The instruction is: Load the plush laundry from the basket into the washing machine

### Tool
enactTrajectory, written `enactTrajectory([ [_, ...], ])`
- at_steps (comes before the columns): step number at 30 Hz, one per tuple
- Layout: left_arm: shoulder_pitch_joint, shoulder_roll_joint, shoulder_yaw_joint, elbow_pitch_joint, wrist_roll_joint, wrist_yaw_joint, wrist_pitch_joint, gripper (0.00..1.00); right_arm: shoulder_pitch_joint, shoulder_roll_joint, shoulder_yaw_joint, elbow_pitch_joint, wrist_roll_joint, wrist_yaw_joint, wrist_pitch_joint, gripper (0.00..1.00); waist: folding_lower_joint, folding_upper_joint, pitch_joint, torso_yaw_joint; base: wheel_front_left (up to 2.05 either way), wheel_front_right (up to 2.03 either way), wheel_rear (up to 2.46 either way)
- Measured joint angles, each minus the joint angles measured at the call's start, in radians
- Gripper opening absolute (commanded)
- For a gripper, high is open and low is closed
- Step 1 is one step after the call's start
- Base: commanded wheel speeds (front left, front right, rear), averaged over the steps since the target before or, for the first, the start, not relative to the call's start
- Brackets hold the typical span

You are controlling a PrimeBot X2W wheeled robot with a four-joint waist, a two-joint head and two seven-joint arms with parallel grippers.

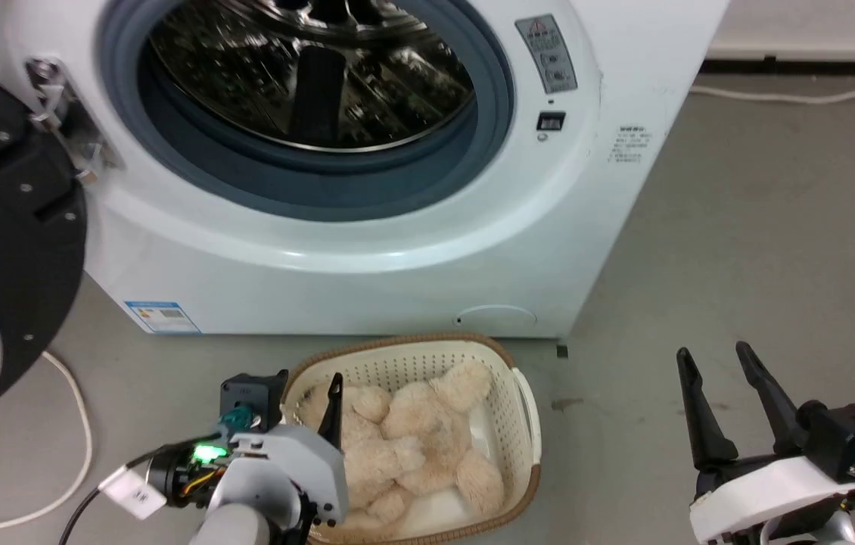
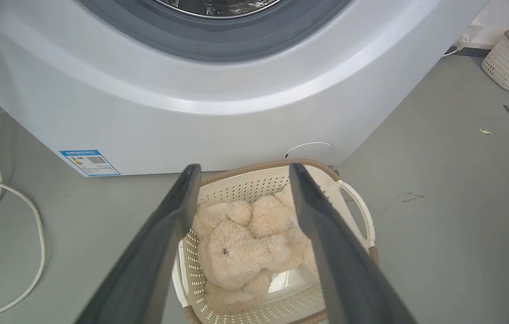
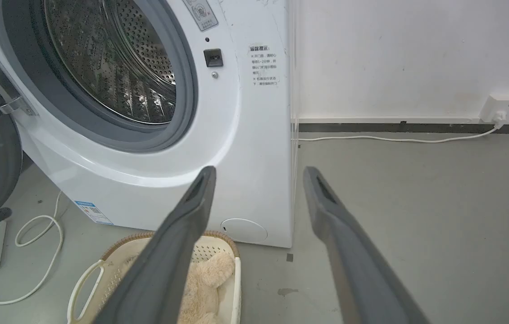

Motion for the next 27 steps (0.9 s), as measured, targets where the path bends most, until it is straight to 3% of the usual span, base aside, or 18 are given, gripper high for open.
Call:
enactTrajectory([
  [14,-0.162,0.011,-0.076,0.163,-0.027,0.003,0.113,1.00,-0.042,0.000,-0.003,-0.017,0.076,0.000,-0.046,1.00,-0.0001,0.0000,0.153,-0.044,0.00,0.00,0.00],
  [27,-0.281,0.061,-0.180,0.281,-0.013,0.006,0.176,1.00,-0.065,0.000,-0.016,-0.050,0.160,0.000,-0.079,1.00,-0.0001,0.0000,0.301,-0.077,0.00,0.00,0.00],
])
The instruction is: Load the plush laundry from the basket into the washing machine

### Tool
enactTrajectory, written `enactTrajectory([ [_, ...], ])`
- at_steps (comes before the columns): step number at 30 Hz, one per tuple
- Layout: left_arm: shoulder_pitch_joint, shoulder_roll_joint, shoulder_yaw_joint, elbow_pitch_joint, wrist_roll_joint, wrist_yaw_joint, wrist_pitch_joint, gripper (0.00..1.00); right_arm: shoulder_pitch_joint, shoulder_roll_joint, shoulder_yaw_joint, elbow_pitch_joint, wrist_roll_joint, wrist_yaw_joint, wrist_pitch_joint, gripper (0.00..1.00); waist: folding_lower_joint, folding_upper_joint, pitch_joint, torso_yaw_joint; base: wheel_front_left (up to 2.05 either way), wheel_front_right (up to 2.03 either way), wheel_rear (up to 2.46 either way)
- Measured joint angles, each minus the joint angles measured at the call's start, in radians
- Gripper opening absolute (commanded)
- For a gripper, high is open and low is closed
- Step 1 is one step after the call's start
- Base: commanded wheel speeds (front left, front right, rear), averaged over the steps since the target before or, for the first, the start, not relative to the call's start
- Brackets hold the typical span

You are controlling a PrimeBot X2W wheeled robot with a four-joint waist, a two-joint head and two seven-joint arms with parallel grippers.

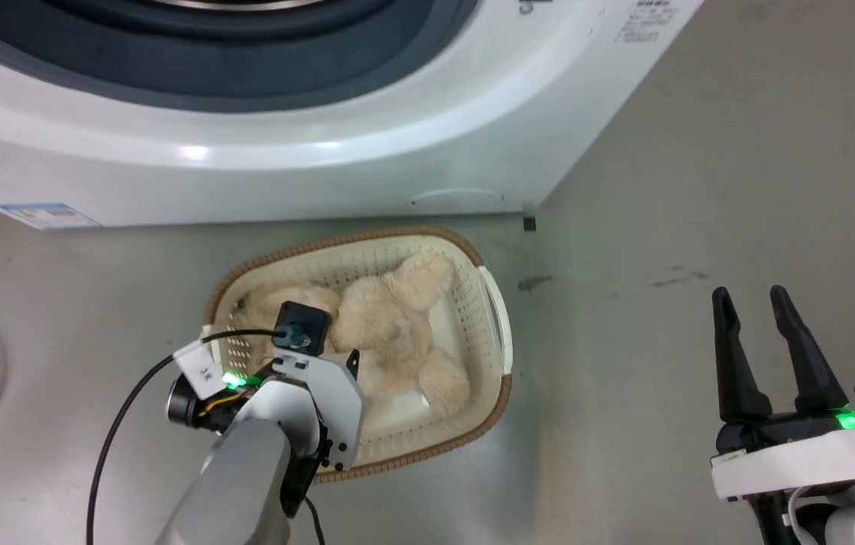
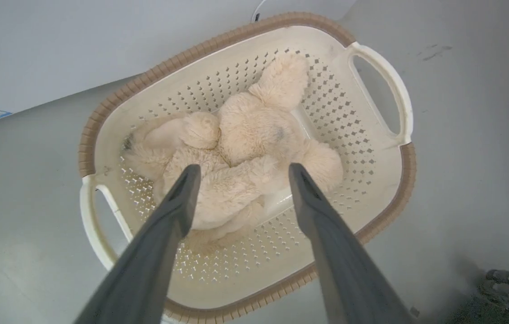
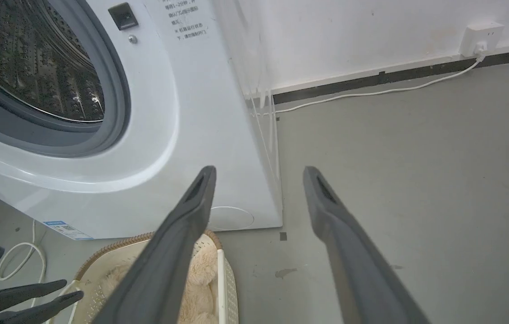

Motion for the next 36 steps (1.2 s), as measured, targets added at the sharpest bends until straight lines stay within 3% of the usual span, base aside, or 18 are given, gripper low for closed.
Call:
enactTrajectory([
  [22,-0.194,0.075,-0.150,0.182,0.008,0.025,0.153,1.00,-0.021,0.000,-0.023,-0.038,0.111,0.000,-0.044,1.00,-0.0001,0.0001,0.236,-0.046,0.00,0.00,0.00],
  [36,-0.336,0.126,-0.245,0.259,0.032,0.093,0.213,1.00,-0.021,0.000,-0.036,-0.066,0.191,0.000,-0.077,1.00,0.0000,0.0000,0.382,-0.066,0.00,0.00,0.00],
])
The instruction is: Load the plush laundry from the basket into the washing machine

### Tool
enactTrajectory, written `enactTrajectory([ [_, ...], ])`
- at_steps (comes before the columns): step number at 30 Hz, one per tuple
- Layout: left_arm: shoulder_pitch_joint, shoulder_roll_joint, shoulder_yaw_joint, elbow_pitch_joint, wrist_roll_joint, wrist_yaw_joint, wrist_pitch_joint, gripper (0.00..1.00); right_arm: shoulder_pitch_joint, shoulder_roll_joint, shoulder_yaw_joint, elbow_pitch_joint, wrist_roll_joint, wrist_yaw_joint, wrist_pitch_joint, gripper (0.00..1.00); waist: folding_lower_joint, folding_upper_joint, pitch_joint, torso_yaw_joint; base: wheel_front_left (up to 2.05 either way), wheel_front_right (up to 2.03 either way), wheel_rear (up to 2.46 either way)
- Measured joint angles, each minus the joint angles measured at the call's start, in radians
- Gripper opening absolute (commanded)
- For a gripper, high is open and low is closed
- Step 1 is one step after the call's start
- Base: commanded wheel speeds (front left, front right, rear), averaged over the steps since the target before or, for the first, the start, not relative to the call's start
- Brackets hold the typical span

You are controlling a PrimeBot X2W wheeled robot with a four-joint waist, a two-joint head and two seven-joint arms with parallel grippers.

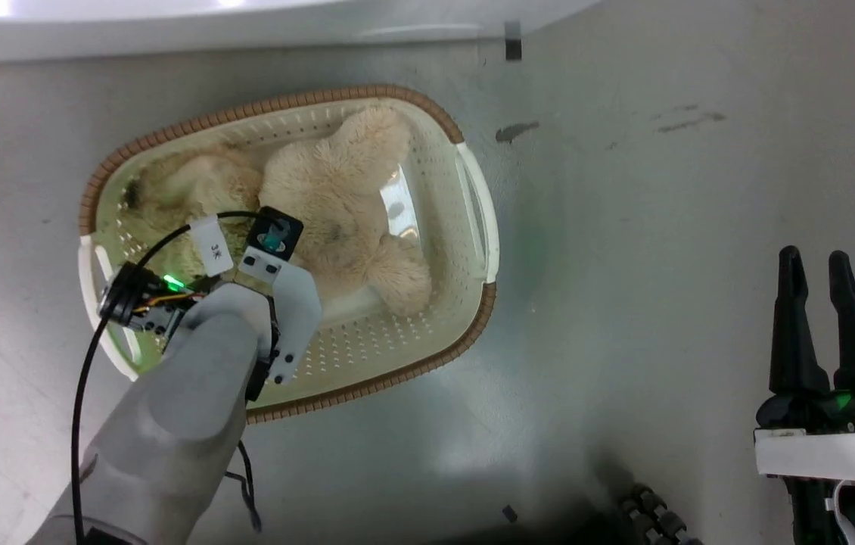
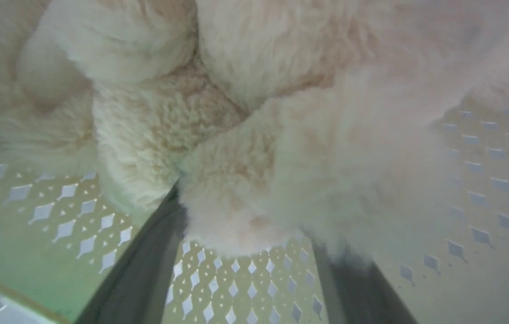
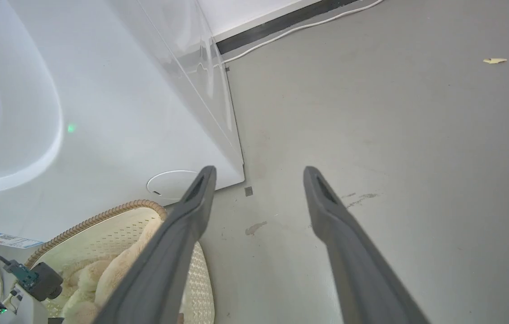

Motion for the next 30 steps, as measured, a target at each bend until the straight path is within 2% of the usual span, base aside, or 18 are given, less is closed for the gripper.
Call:
enactTrajectory([
  [1,-0.023,0.004,-0.013,0.013,-0.006,0.016,0.013,1.00,0.000,0.000,-0.003,-0.008,0.016,0.000,-0.002,1.00,-0.0001,0.0000,0.028,-0.004,0.00,0.00,0.00],
  [4,-0.047,0.007,-0.030,0.024,-0.011,0.023,0.017,1.00,-0.003,0.000,-0.008,-0.012,0.028,0.000,-0.011,1.00,-0.0001,0.0000,0.056,-0.007,0.00,0.00,0.00],
  [5,-0.056,0.008,-0.037,0.026,-0.015,0.022,0.016,0.73,-0.006,0.000,-0.008,-0.012,0.032,0.000,-0.011,1.00,-0.0001,0.0000,0.065,-0.007,0.00,0.00,0.00],
  [6,-0.062,0.010,-0.046,0.028,-0.018,0.019,0.015,0.00,-0.010,0.000,-0.008,-0.013,0.037,0.000,-0.015,1.00,-0.0001,0.0000,0.074,-0.008,0.00,0.00,0.00],
  [11,-0.089,0.016,-0.069,0.040,-0.047,-0.004,-0.005,0.00,-0.026,0.000,-0.005,-0.013,0.061,0.000,-0.023,1.00,0.0000,0.0000,0.108,-0.008,0.00,0.00,0.00],
  [18,-0.092,0.007,-0.072,0.044,-0.073,-0.025,-0.054,0.00,-0.039,0.000,-0.003,-0.006,0.060,0.000,-0.027,1.00,-0.0001,0.0000,0.088,0.007,0.00,0.00,0.00],
  [30,-0.076,-0.074,-0.074,0.073,-0.152,-0.112,-0.143,0.00,-0.060,0.000,-0.002,0.047,0.041,0.000,-0.026,1.00,-0.0001,0.0000,-0.033,0.058,0.00,0.00,0.00],
])
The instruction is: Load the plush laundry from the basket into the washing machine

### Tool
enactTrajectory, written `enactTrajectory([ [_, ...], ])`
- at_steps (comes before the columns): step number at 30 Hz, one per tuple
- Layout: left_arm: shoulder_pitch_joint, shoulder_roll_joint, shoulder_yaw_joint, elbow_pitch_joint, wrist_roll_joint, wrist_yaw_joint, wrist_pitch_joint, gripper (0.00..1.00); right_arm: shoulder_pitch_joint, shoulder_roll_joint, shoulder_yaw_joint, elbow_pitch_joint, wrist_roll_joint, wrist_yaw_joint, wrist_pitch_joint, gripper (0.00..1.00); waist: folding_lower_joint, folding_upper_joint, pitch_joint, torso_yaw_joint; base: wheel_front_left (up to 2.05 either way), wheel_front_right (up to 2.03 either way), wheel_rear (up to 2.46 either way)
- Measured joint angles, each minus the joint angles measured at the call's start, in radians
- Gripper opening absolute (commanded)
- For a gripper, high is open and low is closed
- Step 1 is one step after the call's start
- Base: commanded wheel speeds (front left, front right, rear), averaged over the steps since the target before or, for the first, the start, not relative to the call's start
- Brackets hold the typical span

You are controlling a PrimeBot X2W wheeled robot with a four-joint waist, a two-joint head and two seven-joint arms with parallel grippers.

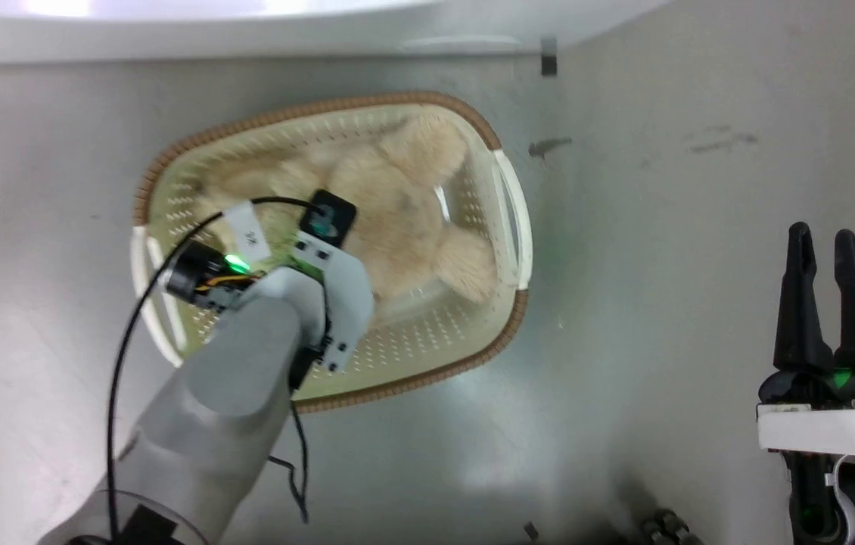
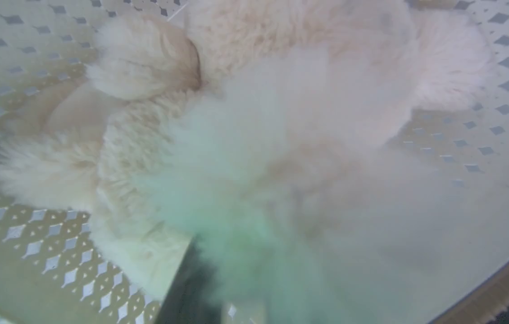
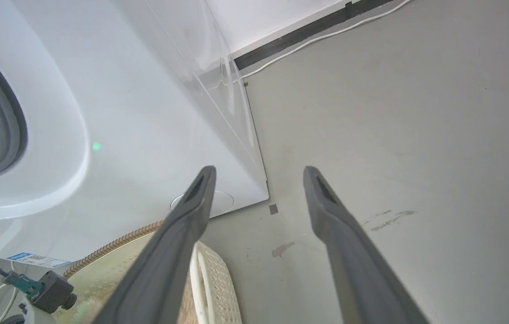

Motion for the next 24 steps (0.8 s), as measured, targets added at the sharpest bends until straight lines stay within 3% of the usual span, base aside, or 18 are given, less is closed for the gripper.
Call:
enactTrajectory([
  [14,0.104,-0.055,-0.005,-0.012,-0.095,-0.075,-0.072,0.00,0.022,0.000,-0.037,0.042,-0.037,0.000,0.044,1.00,0.0000,0.0000,-0.231,0.105,0.00,0.00,0.00],
  [24,0.253,-0.071,0.048,-0.134,-0.184,-0.058,-0.191,0.00,0.109,0.000,-0.057,0.069,-0.046,0.000,0.077,1.00,-0.0002,0.0000,-0.431,0.176,0.00,0.00,0.00],
])
